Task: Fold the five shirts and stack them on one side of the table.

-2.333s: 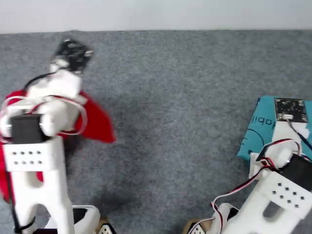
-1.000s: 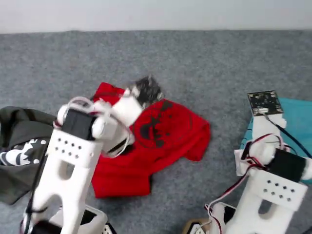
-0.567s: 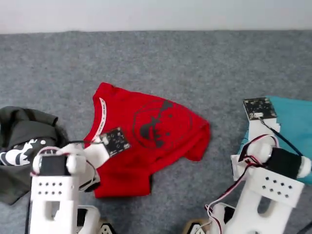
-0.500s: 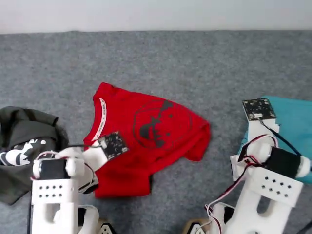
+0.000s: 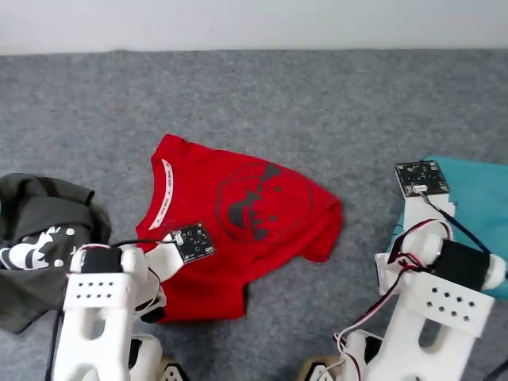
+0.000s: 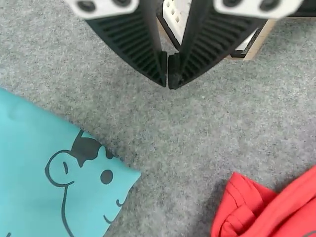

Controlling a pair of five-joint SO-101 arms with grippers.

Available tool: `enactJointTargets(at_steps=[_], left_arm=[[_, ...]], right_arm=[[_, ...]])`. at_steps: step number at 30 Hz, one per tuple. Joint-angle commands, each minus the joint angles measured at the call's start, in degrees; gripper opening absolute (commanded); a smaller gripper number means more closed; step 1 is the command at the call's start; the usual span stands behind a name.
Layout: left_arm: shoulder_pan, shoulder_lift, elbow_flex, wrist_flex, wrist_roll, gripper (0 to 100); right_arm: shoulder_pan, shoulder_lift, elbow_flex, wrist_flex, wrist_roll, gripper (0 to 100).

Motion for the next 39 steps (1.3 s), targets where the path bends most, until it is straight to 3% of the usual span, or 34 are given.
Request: enactJointTargets(at_steps=[1,8,14,19,23,27,39], left_arm=[[0.79,2.73,0.04,-2.64,2.02,20],[0.79,9.85,2.86,-11.60,2.11,20],[0.88,17.41,-1.01,-13.01,3.78,19],[4.40,22.77,-1.80,-15.38,9.49,12],[7.12,23.74,-3.12,-15.30,9.85,1],[7.91,22.42,-8.13,-12.40,10.64,0],[5.54,2.20,-37.41,6.07,26.81,0]], right_arm=[[-0.48,-0.66,-0.35,1.27,-0.70,0.9],[-0.48,-0.66,-0.35,1.27,-0.70,0.9],[-0.48,-0.66,-0.35,1.27,-0.79,0.9],[-0.48,-0.66,-0.35,1.27,-0.79,0.9],[-0.48,-0.66,-0.35,1.27,-0.79,0.9],[-0.48,-1.01,-0.35,1.36,-0.79,0.9],[-0.92,-0.66,-0.44,-1.45,-0.44,0.9]])
